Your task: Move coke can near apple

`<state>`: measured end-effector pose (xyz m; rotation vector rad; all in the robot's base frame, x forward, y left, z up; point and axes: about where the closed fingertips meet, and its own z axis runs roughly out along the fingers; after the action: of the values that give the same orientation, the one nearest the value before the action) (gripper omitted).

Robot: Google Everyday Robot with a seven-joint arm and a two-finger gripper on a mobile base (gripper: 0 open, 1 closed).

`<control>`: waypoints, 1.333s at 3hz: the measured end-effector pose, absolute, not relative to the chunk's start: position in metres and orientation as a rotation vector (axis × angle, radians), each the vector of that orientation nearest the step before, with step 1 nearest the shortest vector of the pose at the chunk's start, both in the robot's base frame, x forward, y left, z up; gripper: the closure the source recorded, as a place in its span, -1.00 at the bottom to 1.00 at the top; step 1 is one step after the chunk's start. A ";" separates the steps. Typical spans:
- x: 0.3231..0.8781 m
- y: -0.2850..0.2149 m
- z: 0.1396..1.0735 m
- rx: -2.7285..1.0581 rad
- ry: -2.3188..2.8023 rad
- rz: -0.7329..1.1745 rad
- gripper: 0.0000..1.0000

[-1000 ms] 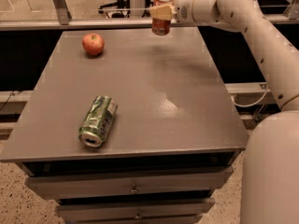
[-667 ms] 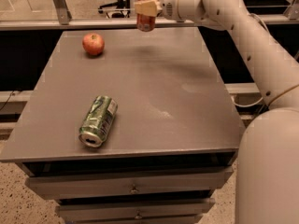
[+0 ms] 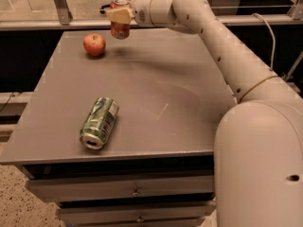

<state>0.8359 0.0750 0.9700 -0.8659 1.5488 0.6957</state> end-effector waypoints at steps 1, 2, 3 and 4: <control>0.838 0.089 0.953 -0.872 1.571 0.710 1.00; 0.841 0.093 0.937 -0.857 1.596 0.721 1.00; 0.842 0.102 0.924 -0.849 1.614 0.776 0.53; 0.842 0.105 0.919 -0.849 1.616 0.802 0.06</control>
Offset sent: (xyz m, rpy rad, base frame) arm 0.0101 0.0147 -0.0504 0.0025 0.0814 -0.0214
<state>0.8425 0.1050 0.9188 -0.8494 1.6160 0.8024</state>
